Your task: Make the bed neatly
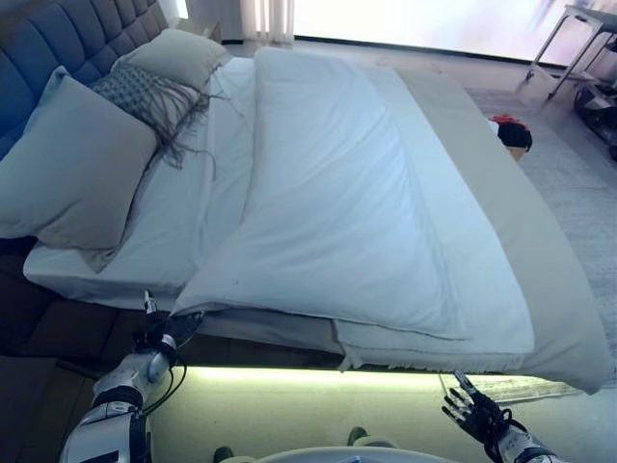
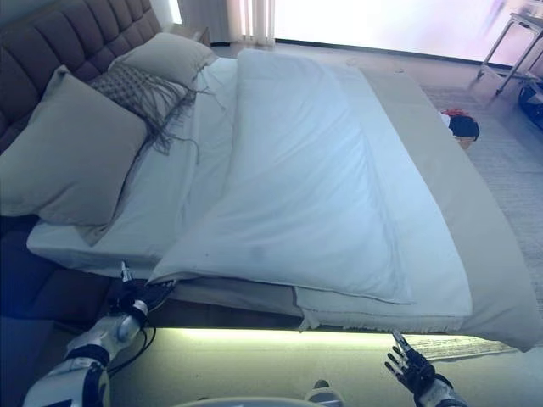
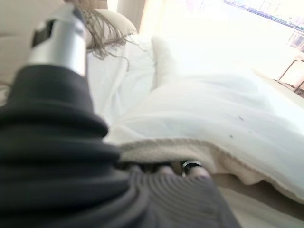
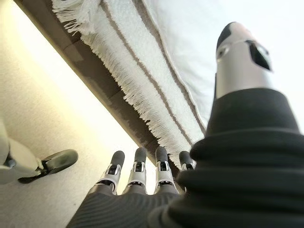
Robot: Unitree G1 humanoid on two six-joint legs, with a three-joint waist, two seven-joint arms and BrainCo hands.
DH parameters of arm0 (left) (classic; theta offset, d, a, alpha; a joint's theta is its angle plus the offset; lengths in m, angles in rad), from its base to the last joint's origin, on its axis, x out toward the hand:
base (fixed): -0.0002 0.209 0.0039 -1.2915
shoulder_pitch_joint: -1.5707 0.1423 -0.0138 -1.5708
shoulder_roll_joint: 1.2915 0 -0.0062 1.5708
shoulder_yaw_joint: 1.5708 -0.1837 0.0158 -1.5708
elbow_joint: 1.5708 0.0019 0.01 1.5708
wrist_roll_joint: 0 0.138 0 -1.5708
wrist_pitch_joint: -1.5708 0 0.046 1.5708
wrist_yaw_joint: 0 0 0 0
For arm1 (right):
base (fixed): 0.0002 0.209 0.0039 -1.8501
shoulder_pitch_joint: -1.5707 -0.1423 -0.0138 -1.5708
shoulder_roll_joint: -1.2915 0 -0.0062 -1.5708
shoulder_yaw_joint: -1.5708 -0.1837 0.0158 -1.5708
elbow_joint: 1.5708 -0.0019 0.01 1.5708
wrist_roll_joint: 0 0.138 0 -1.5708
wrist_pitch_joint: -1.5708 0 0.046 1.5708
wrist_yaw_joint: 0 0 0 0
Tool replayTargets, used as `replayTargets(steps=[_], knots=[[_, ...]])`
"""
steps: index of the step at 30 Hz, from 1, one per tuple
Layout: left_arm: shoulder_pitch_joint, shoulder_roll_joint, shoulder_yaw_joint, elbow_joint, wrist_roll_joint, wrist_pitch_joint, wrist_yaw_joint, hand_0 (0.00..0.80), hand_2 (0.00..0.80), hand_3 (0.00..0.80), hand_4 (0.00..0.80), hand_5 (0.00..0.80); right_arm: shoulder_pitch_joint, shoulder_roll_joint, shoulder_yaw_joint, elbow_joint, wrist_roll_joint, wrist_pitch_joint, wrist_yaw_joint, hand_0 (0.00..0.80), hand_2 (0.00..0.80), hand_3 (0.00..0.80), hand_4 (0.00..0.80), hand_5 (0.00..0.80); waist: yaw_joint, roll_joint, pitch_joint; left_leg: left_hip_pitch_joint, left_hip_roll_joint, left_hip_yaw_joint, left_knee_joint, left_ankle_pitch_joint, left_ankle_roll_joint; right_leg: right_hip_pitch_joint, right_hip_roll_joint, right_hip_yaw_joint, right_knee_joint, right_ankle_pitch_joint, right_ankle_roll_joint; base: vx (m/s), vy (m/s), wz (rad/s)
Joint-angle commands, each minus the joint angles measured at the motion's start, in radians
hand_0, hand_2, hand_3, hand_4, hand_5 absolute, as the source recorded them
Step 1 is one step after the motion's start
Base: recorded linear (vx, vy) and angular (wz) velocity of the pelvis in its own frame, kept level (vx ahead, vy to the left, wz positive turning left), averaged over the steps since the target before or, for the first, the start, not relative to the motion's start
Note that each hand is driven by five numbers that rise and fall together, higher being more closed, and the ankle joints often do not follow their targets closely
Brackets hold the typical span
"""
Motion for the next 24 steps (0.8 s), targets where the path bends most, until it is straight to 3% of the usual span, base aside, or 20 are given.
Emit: replayTargets(steps=[1, 4, 6, 11, 20, 21, 24], knots=[[0.108, 0.386, 0.267, 0.013, -0.116, -0.208, -0.164, 0.000, 0.000, 0.000, 0.000, 0.000, 0.022, -0.072, -0.020, 0.059, -0.027, -0.018, 0.037, 0.000, 0.000, 0.000, 0.000, 0.000, 0.163, 0.068, -0.054, -0.048, -0.138, -0.002, 0.053, -0.097, 0.108, -0.024, -0.017, 0.084, 0.050, -0.109, -0.014, -0.095, 0.104, -0.01], [0.072, 0.308, 0.200, -0.018, -0.120, -0.201, -0.213, 0.000, 0.000, 0.000, 0.000, 0.000, -0.007, -0.059, 0.018, 0.019, 0.003, -0.029, 0.024, 0.000, 0.000, 0.000, 0.000, 0.000, 0.160, 0.066, -0.007, -0.117, -0.139, -0.014, 0.129, -0.121, 0.113, -0.095, -0.029, 0.107, 0.134, -0.147, -0.027, -0.231, 0.070, 0.00], [0.019, 0.248, 0.134, -0.051, -0.174, -0.230, -0.252, 0.000, 0.000, 0.000, 0.000, 0.000, -0.061, -0.057, 0.049, -0.005, 0.049, -0.052, 0.012, 0.000, 0.000, 0.000, 0.000, 0.000, 0.156, 0.064, 0.073, -0.208, -0.138, -0.028, 0.208, -0.125, 0.111, -0.180, -0.039, 0.127, 0.207, -0.163, -0.041, -0.477, 0.022, 0.18], [-0.061, 0.174, 0.036, -0.107, -0.248, -0.274, -0.309, 0.000, 0.000, 0.000, 0.000, 0.000, -0.176, -0.088, 0.092, -0.039, 0.090, -0.054, -0.018, 0.000, 0.000, 0.000, 0.000, 0.000, 0.150, 0.049, 0.201, -0.399, -0.119, -0.045, 0.400, -0.155, 0.115, -0.391, -0.054, 0.162, 0.430, -0.207, -0.068, -0.361, 0.036, 0.52], [-0.170, 0.124, -0.051, -0.123, -0.257, -0.267, -0.390, 0.000, 0.000, 0.000, 0.000, 0.000, -0.311, -0.144, 0.140, -0.068, 0.099, -0.024, -0.029, 0.000, 0.000, 0.000, 0.000, 0.000, 0.141, 0.022, 0.287, -0.650, -0.104, -0.074, 0.661, -0.236, 0.156, -0.680, -0.079, 0.223, 0.795, -0.313, -0.110, -0.177, 0.061, 0.10], [-0.176, 0.119, -0.059, -0.122, -0.257, -0.266, -0.390, 0.000, 0.000, 0.000, 0.000, 0.000, -0.320, -0.153, 0.143, -0.068, 0.098, -0.019, -0.024, 0.000, 0.000, 0.000, 0.000, 0.000, 0.141, 0.022, 0.285, -0.662, -0.105, -0.085, 0.684, -0.266, 0.153, -0.694, -0.077, 0.238, 0.826, -0.343, -0.104, -0.024, 0.045, 0.13], [-0.186, 0.097, -0.070, -0.120, -0.257, -0.268, -0.377, 0.000, 0.000, 0.000, 0.000, 0.000, -0.339, -0.168, 0.153, -0.076, 0.091, -0.012, -0.005, 0.000, 0.000, 0.000, 0.000, 0.000, 0.141, 0.017, 0.293, -0.723, -0.099, -0.093, 0.745, -0.282, 0.159, -0.758, -0.078, 0.251, 0.896, -0.362, -0.108, -0.053, 0.033, 0.00]])
